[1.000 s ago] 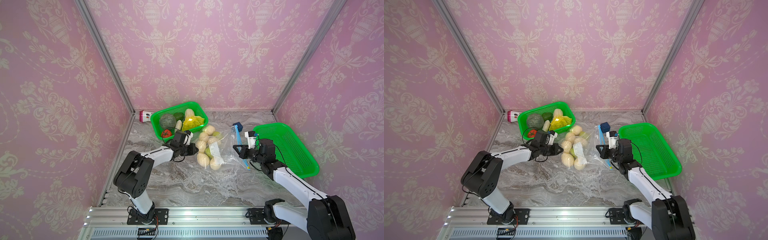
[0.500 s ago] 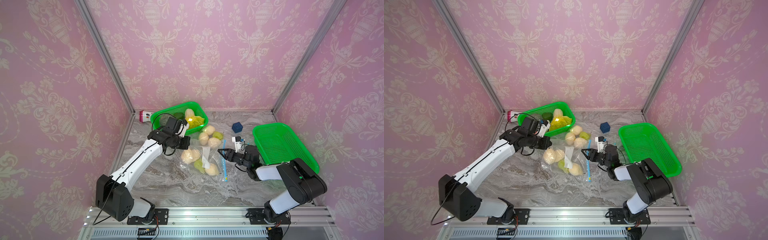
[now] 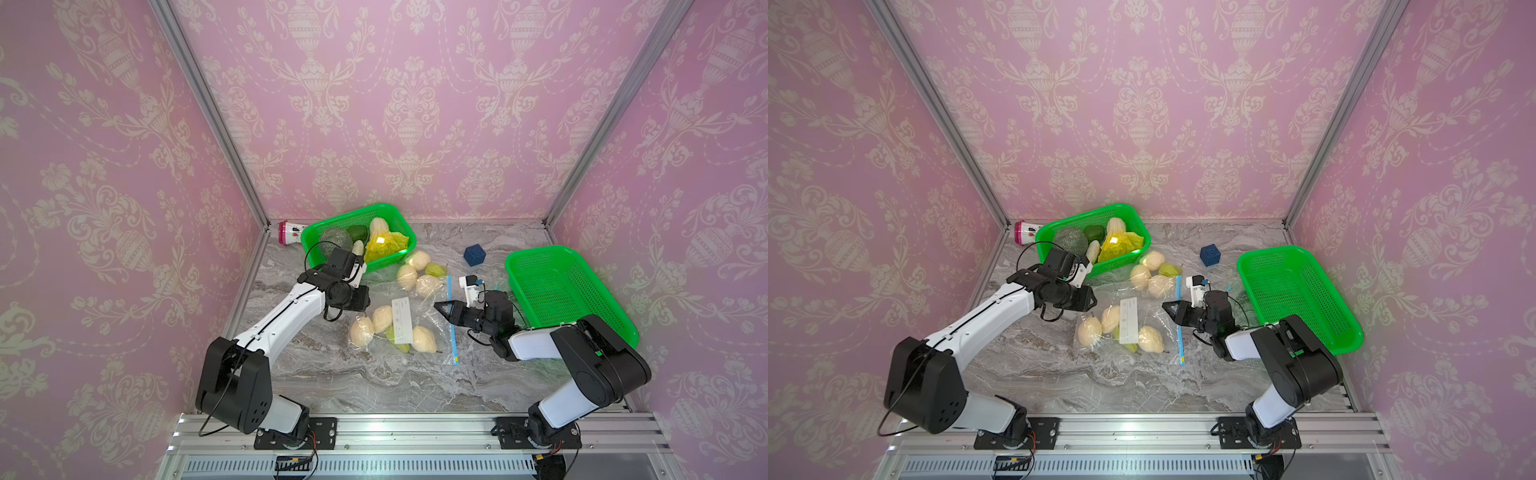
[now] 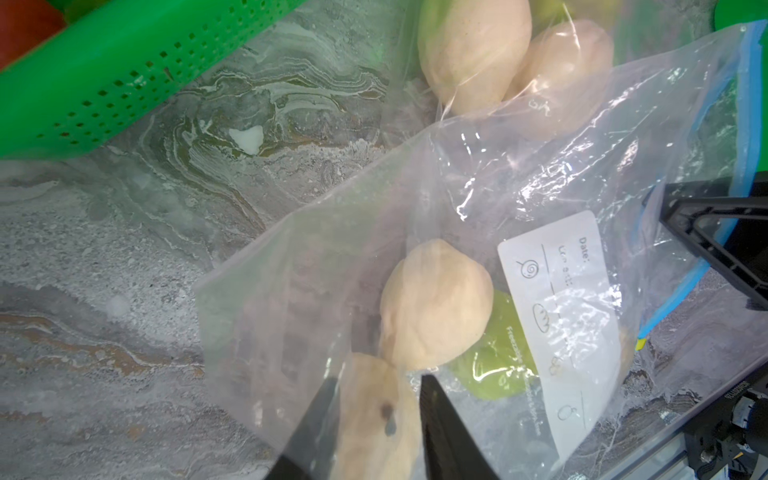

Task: Open the zip-top bag and take out the pear
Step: Adjust the zipper food storage bag at the center of the board.

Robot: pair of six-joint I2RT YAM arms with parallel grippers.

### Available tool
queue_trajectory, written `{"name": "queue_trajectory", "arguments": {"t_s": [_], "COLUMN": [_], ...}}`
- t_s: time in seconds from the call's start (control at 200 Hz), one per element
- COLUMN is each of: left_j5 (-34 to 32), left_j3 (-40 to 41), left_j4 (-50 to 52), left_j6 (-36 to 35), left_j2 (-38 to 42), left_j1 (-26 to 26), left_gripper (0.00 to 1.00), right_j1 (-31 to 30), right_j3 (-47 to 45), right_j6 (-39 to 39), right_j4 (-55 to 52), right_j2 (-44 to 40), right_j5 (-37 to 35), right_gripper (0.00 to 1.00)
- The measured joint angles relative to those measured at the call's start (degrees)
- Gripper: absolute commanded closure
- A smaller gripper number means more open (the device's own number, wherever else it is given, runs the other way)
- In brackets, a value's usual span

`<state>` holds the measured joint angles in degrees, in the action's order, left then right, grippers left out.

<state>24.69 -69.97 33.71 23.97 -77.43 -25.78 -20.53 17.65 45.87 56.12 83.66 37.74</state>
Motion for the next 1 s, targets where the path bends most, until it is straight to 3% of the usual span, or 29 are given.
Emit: {"name": "queue_trajectory", "arguments": {"t_s": [0.06, 0.175, 0.255, 0.475, 0.66, 0.745, 0.881, 1.001], "left_j5": [0.02, 0.07, 0.61, 0.35, -5.62, -7.34, -8.96, -10.16], "left_j3": [-0.90, -2.89, -3.63, -3.78, -3.76, -3.50, -1.05, 2.19], "left_j4": [1.66, 2.54, 2.56, 4.07, 8.00, 8.44, 7.96, 6.69], "left_j6": [-0.42, -1.01, -1.25, -3.23, -6.73, -8.04, -9.42, -10.03], "left_j2": [0.00, 0.48, 1.38, 1.53, -1.79, -3.32, -4.22, -5.03], "left_j1": [0.00, 0.00, 0.00, -0.02, 0.17, 0.44, 1.01, 1.92], "left_gripper": [1.00, 1.00, 1.00, 1.00, 1.00, 1.00, 1.00, 0.96], "right_j1": [-0.04, -0.61, -1.53, -3.23, -3.96, -4.31, -4.74, -5.22], "right_j3": [0.02, 0.20, 1.11, 3.23, 4.02, 4.63, 5.33, 5.53], "right_j6": [0.20, 0.17, -0.44, -0.37, -0.28, -0.28, -0.50, -0.42], "right_j4": [0.46, 0.39, 0.00, 0.31, 0.28, 0.26, 0.00, -1.36], "right_j2": [0.35, 0.94, 1.73, 5.11, 6.45, 6.64, 7.13, 7.37], "right_j5": [-0.22, -0.74, -1.57, -2.89, -3.50, -3.69, -4.24, -5.03], "right_gripper": [0.70, 0.55, 0.51, 0.50, 0.48, 0.51, 0.70, 0.72]}}
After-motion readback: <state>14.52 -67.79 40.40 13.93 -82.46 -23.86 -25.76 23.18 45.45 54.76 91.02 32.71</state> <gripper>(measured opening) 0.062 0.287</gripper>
